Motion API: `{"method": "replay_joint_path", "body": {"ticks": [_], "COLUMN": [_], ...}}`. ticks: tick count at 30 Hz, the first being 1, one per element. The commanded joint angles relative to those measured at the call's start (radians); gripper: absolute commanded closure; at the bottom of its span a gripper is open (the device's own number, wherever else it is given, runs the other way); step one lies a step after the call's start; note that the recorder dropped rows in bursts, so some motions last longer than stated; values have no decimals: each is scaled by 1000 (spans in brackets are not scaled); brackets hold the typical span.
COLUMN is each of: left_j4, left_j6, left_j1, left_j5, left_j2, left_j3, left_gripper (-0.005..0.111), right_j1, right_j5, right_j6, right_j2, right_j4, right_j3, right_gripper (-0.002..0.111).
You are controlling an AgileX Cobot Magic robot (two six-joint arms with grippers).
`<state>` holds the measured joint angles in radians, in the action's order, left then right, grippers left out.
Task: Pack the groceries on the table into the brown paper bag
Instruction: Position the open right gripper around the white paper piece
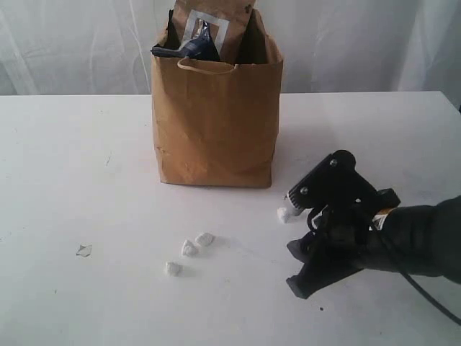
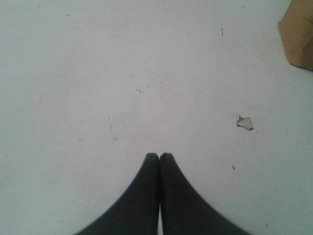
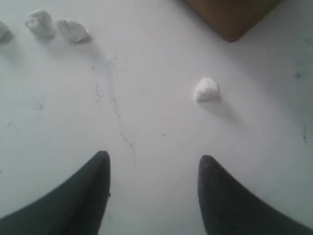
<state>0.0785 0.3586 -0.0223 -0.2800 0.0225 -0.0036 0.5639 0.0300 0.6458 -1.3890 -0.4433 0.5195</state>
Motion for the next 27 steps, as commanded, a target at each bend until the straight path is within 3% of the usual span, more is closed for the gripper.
{"method": "replay_joint_path", "body": {"ticks": [1, 5, 11, 16, 23, 27], "left_j4": [8, 8, 8, 8, 8, 8], "left_j6": [1, 1, 1, 1, 1, 1], "left_j1": [5, 5, 5, 5, 5, 5], "left_j5": [1, 1, 1, 1, 1, 1], "left_j2": [-4, -4, -4, -4, -4, -4], "left_j3": [4, 4, 4, 4, 4, 4], "left_gripper": [107, 107, 107, 107, 107, 107], "right_j1": [40, 87, 125, 122, 120, 20], "right_j5": [-190, -494, -584, -897, -907, -817], "right_j6": [-22, -25, -169, -169, -187, -431], "right_j2": [1, -16, -106, -221, -246, -272], "right_j4": [19, 19, 152, 165, 161, 200], "right_j3": [-50, -116, -145, -145, -145, -132], "right_gripper": [56, 56, 56, 56, 56, 56]}}
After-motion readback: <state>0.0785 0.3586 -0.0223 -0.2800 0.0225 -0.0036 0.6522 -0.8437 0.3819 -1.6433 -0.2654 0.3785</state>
